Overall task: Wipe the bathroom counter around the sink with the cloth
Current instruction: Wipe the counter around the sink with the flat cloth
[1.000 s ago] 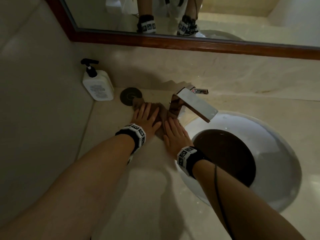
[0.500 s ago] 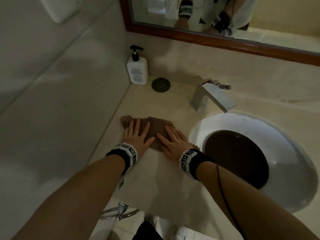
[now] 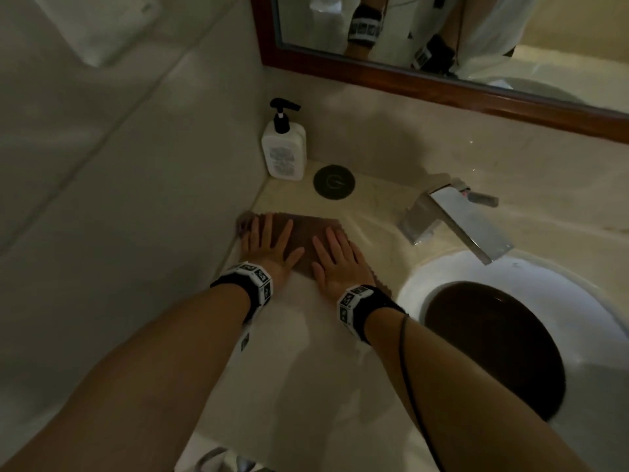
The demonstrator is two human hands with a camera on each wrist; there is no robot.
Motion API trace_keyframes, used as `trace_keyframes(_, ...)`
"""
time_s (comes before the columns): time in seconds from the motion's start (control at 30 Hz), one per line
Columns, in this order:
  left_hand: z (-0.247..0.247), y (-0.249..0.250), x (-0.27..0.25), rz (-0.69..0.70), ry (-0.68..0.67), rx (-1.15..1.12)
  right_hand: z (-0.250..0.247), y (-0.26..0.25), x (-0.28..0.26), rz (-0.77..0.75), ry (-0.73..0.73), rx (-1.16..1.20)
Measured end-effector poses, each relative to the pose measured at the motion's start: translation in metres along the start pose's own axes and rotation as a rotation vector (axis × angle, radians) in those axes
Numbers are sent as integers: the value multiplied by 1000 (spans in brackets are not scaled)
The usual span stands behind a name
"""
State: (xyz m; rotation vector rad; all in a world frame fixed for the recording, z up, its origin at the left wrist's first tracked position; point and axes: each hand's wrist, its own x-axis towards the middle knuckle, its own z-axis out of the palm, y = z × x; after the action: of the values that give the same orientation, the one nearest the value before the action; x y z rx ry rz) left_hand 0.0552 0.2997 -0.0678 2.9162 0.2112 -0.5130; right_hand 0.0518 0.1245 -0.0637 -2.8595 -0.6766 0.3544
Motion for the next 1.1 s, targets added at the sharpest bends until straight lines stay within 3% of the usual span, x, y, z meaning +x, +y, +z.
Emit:
trace_keyframes(0.23, -22, 10, 66, 43, 16, -8, -15, 14, 59, 75, 19, -33)
trace_keyframes(0.53, -24, 10, 59, 55, 14, -14, -18, 14, 60, 52, 20, -57)
trace_keyframes(0.8, -2, -11, -22, -49, -27, -6, 2, -20, 4, -30, -43, -111)
trace_keyframes(1.0, 35, -13, -116, -141, 85, -12, 19, -43, -65, -126, -23, -99)
trace_keyframes(1.1, 49, -3, -153, -144, 85, 3, 26, -43, -100, -140, -86, -102)
